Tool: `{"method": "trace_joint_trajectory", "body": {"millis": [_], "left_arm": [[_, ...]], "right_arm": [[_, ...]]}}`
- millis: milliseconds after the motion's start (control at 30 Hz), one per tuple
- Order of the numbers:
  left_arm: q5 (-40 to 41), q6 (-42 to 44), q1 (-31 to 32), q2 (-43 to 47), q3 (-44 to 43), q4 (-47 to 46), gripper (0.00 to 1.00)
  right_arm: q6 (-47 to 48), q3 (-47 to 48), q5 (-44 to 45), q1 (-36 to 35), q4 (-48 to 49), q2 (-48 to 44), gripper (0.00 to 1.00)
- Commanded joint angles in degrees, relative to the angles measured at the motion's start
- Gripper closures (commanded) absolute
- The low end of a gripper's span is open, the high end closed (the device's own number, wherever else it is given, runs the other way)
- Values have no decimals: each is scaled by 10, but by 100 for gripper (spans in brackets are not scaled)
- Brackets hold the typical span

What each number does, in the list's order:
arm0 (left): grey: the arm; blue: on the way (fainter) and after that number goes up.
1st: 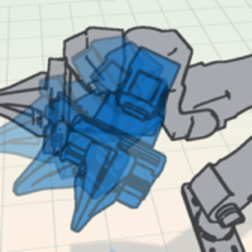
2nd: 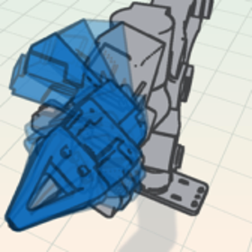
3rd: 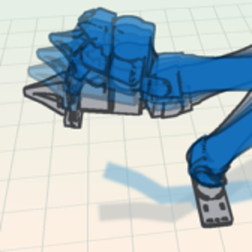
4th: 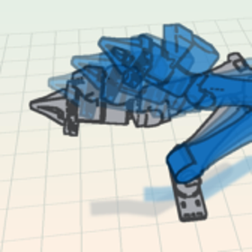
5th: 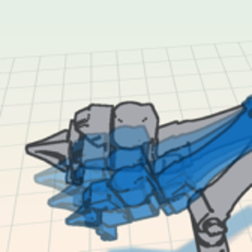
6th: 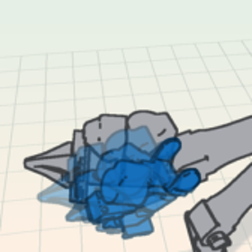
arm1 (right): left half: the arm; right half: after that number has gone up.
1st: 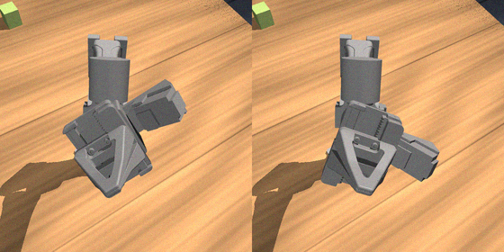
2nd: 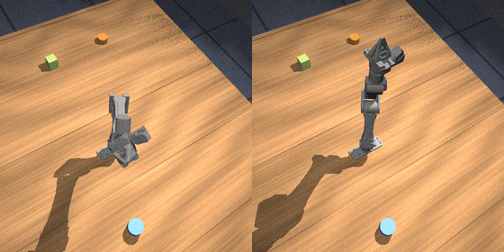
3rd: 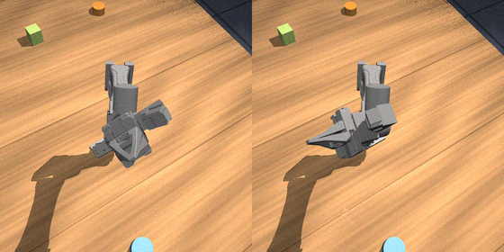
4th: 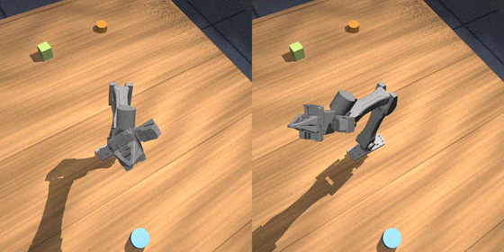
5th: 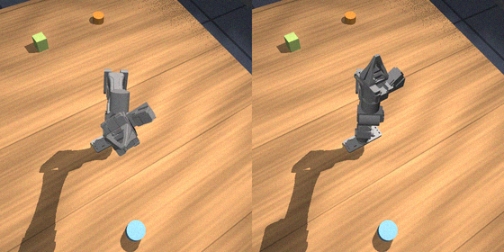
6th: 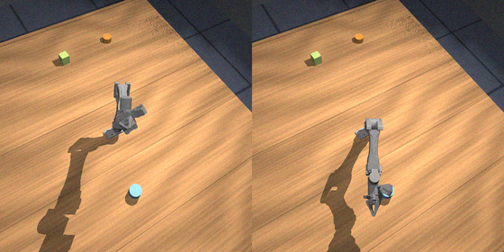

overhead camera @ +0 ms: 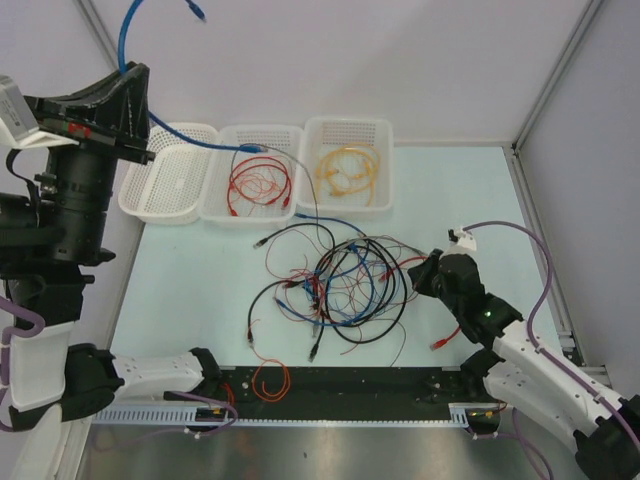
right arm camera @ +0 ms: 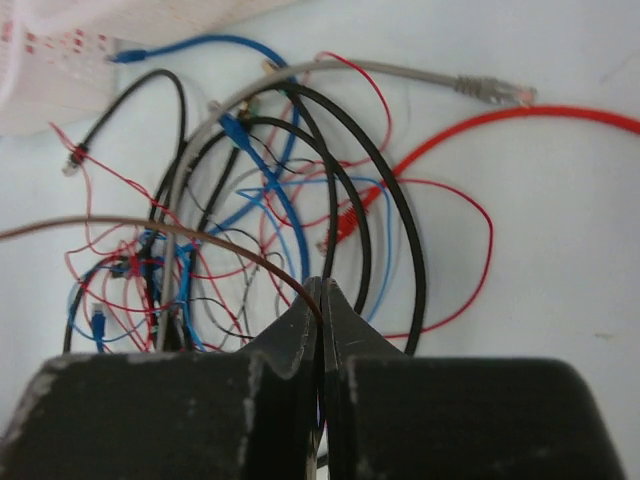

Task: Untangle the cables

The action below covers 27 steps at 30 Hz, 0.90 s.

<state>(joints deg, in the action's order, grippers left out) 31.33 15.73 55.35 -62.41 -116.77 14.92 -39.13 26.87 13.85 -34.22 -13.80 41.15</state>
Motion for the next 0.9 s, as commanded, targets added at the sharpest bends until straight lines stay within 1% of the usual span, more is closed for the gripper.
{"method": "trace_joint_trajectory", "body": {"millis": [0,100,233,333,400,500,567,633,667,733,767,800,867], "left_arm": [[-19,40,-2,-39,-69,-25,100],[-26,43,-2,-56,-92,-25,100],[-17,48,-2,-56,-80,-31,100],[-13,48,-2,-50,-64,-32,100],[-7,50,-2,-43,-49,-32,100],[16,63,-2,-35,-1,-42,100],[45,78,-2,-30,43,-51,100],[82,98,-10,-40,78,-58,100],[88,98,-17,-47,82,-38,100],[88,58,-54,-64,84,-3,100],[74,42,-67,-76,85,12,100],[66,9,-88,-80,88,33,100],[50,-10,-96,-81,108,39,100]], "right_arm": [[-45,-30,-63,38,12,23,100],[-48,-41,-73,45,18,32,100],[-40,-45,-68,48,10,35,100],[-30,-52,-87,49,13,40,100],[-22,-62,-108,42,30,16,100],[-2,-70,-104,16,45,-29,100],[10,-69,-95,-3,41,-40,100],[23,-64,-105,-15,42,-41,100],[47,-63,-128,-33,47,-39,100],[77,-55,-154,-65,65,-11,100],[103,-48,-166,-103,61,5,100],[114,-44,-177,-123,64,16,100],[125,-29,-185,-171,69,26,100]]}}
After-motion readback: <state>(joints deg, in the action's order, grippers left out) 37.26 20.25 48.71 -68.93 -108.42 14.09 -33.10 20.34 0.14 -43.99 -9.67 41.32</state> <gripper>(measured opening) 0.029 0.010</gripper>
